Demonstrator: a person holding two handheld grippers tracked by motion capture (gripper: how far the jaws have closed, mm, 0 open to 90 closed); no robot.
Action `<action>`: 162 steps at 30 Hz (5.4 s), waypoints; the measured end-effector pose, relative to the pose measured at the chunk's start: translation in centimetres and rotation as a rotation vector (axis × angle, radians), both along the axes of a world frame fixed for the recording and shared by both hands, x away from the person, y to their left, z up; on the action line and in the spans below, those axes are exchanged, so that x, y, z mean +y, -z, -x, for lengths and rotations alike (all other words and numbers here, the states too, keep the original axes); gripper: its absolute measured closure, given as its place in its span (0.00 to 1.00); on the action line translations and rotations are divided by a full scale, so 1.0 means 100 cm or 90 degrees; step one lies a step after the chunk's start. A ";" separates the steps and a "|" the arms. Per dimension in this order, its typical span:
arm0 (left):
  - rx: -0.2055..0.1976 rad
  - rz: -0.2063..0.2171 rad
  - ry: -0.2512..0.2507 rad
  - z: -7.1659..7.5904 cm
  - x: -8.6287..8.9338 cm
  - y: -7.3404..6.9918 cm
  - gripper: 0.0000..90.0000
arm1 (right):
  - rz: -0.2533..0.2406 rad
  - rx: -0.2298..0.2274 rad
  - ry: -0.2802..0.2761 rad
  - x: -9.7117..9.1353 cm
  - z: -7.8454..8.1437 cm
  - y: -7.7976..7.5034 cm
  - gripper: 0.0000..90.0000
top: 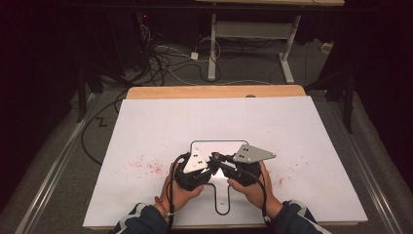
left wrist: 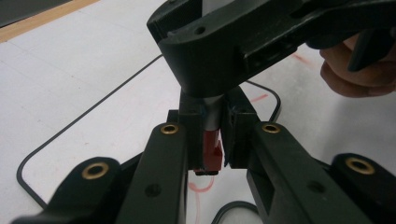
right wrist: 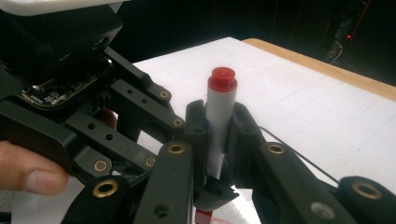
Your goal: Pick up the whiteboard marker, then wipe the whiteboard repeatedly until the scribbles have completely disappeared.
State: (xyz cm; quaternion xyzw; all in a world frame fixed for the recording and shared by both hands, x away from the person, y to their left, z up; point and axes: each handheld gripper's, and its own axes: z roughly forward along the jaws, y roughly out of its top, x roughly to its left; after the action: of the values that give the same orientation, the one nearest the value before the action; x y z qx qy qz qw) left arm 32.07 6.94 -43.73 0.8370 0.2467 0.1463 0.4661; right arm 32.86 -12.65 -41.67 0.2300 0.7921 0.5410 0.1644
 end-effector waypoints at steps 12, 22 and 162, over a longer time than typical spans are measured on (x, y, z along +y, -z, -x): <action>-0.039 -0.010 0.011 0.001 0.012 0.001 0.67 | -0.012 -0.011 0.004 -0.004 0.001 0.000 0.90; -0.123 -0.080 -0.021 0.016 0.038 -0.006 0.33 | -0.018 -0.015 0.020 -0.015 -0.001 -0.005 0.90; -0.045 -0.187 -0.115 0.049 0.127 0.034 0.22 | 0.100 -0.026 0.124 -0.053 -0.008 0.018 0.90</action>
State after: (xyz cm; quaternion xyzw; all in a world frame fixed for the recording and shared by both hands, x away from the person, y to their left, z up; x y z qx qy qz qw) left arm 27.15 19.67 -47.11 0.8648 0.2803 0.2512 0.3324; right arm 33.62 -17.99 -43.45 0.2811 0.8024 0.4633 0.2501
